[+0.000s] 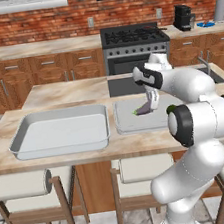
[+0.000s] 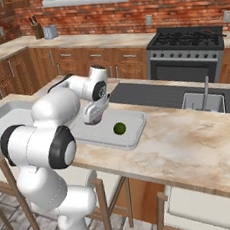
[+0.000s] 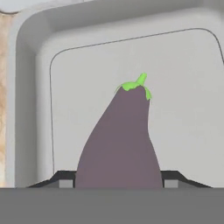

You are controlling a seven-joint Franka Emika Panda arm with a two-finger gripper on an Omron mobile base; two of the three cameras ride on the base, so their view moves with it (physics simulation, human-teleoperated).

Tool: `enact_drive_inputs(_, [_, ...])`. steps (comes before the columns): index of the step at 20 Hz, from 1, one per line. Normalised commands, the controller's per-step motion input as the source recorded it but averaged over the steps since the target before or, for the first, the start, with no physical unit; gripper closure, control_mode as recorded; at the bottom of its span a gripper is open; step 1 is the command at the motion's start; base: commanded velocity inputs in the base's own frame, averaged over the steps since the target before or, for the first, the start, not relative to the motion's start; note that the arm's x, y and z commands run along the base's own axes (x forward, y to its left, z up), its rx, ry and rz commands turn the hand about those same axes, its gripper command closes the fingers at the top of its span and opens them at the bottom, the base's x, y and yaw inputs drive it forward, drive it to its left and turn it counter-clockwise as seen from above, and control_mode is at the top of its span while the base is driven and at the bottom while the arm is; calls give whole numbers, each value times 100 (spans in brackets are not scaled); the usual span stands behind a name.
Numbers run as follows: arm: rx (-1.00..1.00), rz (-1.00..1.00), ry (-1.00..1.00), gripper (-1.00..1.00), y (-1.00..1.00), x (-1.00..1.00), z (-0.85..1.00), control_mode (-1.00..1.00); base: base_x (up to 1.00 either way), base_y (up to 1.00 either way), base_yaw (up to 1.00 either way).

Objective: Place the cold items (eggplant and lime) from the fridge in one tupperware on the dining counter. Place the warm items (hot dog and kebab skewer) in the stove area in another tupperware.

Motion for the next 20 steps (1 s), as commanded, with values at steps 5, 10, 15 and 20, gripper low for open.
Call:
enact_drive_inputs(5, [-2,0,0,100,0,1,-32,-100,0,0,0])
enact_drive_inputs(10, [0,0,0,100,0,3,-30,-100,0,0,0])
enact_drive_inputs(15, [-1,0,0,100,0,2,-32,-100,0,0,0])
enact_drive_inputs(20, [0,0,-3,-100,0,0,-20,-100,0,0,0])
